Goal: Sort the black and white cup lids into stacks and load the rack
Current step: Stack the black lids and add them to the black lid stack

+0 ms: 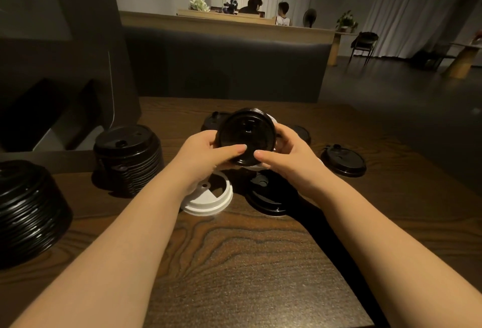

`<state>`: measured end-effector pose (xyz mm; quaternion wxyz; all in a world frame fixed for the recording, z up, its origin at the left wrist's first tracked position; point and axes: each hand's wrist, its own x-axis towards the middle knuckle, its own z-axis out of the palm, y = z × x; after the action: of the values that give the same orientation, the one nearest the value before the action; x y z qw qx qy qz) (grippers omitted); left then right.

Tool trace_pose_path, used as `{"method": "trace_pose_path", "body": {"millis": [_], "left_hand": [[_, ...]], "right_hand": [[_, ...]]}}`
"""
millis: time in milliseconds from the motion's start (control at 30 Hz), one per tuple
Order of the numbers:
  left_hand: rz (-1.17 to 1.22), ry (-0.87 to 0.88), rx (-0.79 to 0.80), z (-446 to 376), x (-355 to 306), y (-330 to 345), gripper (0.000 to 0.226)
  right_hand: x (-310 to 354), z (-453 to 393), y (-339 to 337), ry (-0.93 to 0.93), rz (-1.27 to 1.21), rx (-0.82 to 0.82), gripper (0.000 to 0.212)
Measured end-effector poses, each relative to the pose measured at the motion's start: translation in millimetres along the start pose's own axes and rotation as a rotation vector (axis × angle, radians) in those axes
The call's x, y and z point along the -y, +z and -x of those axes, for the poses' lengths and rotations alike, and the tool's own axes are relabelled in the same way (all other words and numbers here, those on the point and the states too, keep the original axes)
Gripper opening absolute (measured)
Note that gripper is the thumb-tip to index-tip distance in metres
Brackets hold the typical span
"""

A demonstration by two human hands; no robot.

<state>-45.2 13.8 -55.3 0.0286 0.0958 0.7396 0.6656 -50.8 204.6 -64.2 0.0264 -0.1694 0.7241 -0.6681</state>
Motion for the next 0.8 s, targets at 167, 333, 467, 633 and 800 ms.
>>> {"method": "trace_pose_path", "body": {"millis": [167,333,467,633,800], "left_hand": [[0.049,-0.037,0.031,-2.3,2.1,-1.8,0.022],[0.181,0.047,0.009,-0.3,-1.9,1.1,0.016],[0.195,-0.012,-0.032,-2.0,0.7,1.3,0.018],[0.205,-0.042,-0.039,-2.9,-0.5,3.0,0.021],[0.042,-0.018,-0.094,4.0,5.5,6.5,0.022]], "right_hand": [[-1.6,0.2,5.2,0.014,-0.008,0.011,0.040],[-0.3,-3.1,3.4,0.030,-0.023,-0.005,0.048],[-4.3,-6.7,5.3,0.060,-0.091,-0.057,0.066],[-1.7,-5.2,6.1,0.016,-0.076,-0.133,0.048],[0.6,-4.9,8.8,0.058,-0.029,-0.138,0.048]]}}
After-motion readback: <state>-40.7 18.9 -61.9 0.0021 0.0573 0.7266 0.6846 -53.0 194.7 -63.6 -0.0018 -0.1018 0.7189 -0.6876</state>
